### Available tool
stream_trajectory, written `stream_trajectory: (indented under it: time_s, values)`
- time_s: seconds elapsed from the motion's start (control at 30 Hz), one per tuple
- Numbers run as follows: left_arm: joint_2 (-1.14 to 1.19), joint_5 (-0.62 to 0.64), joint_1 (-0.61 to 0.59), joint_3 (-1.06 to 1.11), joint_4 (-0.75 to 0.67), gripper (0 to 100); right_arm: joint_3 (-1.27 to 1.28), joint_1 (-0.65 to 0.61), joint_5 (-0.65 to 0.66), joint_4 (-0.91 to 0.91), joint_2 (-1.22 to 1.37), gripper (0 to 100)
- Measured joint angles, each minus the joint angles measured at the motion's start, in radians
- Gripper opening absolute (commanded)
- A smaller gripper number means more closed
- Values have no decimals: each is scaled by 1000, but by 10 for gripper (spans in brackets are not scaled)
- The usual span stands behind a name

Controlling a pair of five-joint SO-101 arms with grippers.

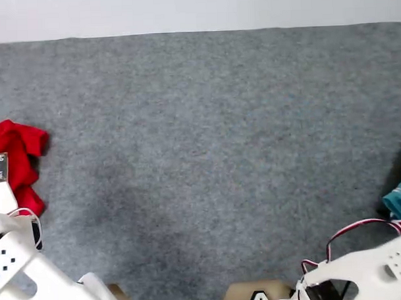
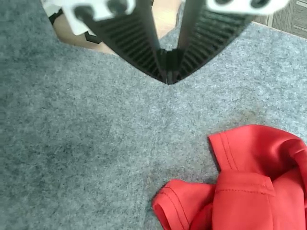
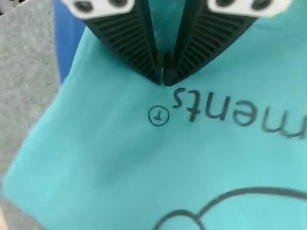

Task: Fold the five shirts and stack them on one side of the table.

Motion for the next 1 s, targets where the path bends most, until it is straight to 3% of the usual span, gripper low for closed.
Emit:
stream_trajectory:
  time_s: [0.17, 0.4, 0.7, 1.0]
  values:
    - [0, 0, 0, 0, -8, 3, -21, 6, 0, -52, 83, 9]
    - [0, 0, 0, 0, -8, 3, -180, 0, 0, 173, 15, 9]
    - [0, 0, 0, 0, -8, 3, -304, -170, 2, 446, -143, 9]
    - [0, 0, 0, 0, -8, 3, -204, -256, -84, 459, -43, 9]
